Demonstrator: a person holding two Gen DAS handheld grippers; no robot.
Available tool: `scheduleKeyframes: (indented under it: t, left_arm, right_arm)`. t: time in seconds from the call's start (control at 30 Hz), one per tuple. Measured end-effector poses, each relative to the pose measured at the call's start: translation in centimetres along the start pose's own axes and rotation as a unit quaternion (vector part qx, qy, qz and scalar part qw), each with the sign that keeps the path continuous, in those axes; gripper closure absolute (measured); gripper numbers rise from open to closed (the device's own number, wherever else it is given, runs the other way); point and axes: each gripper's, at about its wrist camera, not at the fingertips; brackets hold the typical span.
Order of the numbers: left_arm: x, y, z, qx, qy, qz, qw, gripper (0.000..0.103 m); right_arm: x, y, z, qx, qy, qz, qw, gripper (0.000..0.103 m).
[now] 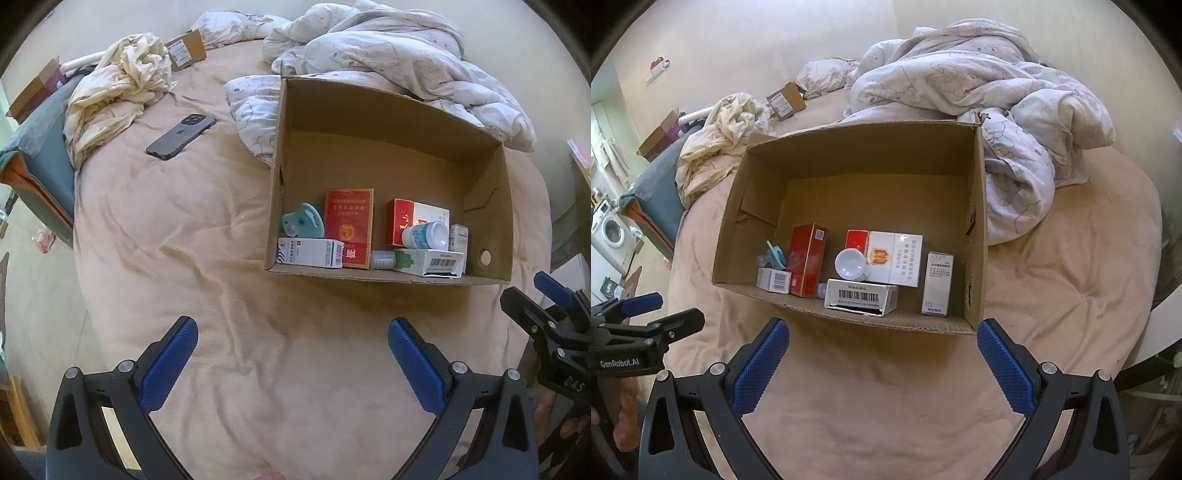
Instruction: Organize objects
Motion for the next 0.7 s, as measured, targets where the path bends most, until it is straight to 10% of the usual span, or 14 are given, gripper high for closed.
scheduleKeyframes:
  t: [0.7]
  left_arm:
    - [0.06, -0.22, 0.37, -0.007, 0.003, 0.001, 1.0000, 0.001]
  right_arm:
    - [0.01, 0.10, -0.43, 0.005, -0.011, -0.013, 1.000, 0.000]
Point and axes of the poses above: each gripper's, at about its wrist camera, not at the fingertips, and z roughly the way its jaws point, y to its left, x to its underside, and after that the axes turned 9 degrees about x, right-handed
